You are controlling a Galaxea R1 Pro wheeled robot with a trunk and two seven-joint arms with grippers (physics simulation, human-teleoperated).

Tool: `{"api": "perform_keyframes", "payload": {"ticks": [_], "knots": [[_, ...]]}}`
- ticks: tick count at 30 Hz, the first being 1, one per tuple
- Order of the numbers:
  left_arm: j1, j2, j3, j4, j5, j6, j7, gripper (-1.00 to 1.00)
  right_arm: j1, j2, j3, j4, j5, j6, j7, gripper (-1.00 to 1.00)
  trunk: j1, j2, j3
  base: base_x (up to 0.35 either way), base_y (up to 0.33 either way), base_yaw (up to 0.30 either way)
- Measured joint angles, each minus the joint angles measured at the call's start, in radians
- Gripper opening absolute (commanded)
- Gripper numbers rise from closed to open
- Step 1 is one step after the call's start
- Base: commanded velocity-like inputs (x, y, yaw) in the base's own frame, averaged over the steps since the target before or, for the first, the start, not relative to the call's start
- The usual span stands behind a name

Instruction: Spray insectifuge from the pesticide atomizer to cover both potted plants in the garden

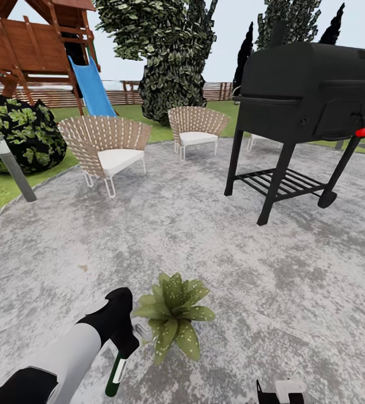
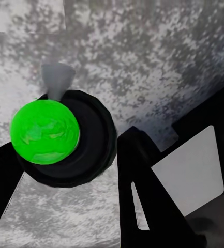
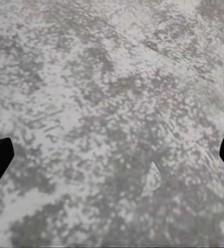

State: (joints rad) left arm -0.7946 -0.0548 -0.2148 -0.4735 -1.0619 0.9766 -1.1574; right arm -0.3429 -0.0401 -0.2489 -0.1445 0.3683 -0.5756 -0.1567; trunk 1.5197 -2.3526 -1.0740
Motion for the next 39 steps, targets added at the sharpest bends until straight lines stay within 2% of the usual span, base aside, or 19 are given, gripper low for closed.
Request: {"api": "perform_keyframes", "payload": {"ticks": [6,18,26,39], "knots": [[-0.005,0.0,0.002,0.0,0.0,0.0,0.0,-1.0,0.0,0.001,0.0,-0.001,0.0,0.0,0.0,1.0,0.0,0.0,0.0,0.0,0.256,-0.259],[-0.007,-0.003,0.001,-0.002,0.0,0.001,0.0,-1.0,-0.001,0.0,0.0,-0.002,0.003,0.0,-0.001,1.0,0.0,0.0,0.0,0.054,0.302,-0.02],[-0.008,-0.004,0.0,-0.002,0.0,0.001,0.0,-1.0,0.0,0.0,-0.002,-0.001,0.0,0.0,-0.001,1.0,0.0,0.0,0.0,0.063,0.303,-0.264],[-0.006,-0.002,-0.003,0.0,0.0,-0.003,-0.001,-1.0,0.0,0.0,-0.001,-0.001,0.002,0.0,-0.002,1.0,0.0,0.0,0.0,0.001,0.025,-0.254]]}}
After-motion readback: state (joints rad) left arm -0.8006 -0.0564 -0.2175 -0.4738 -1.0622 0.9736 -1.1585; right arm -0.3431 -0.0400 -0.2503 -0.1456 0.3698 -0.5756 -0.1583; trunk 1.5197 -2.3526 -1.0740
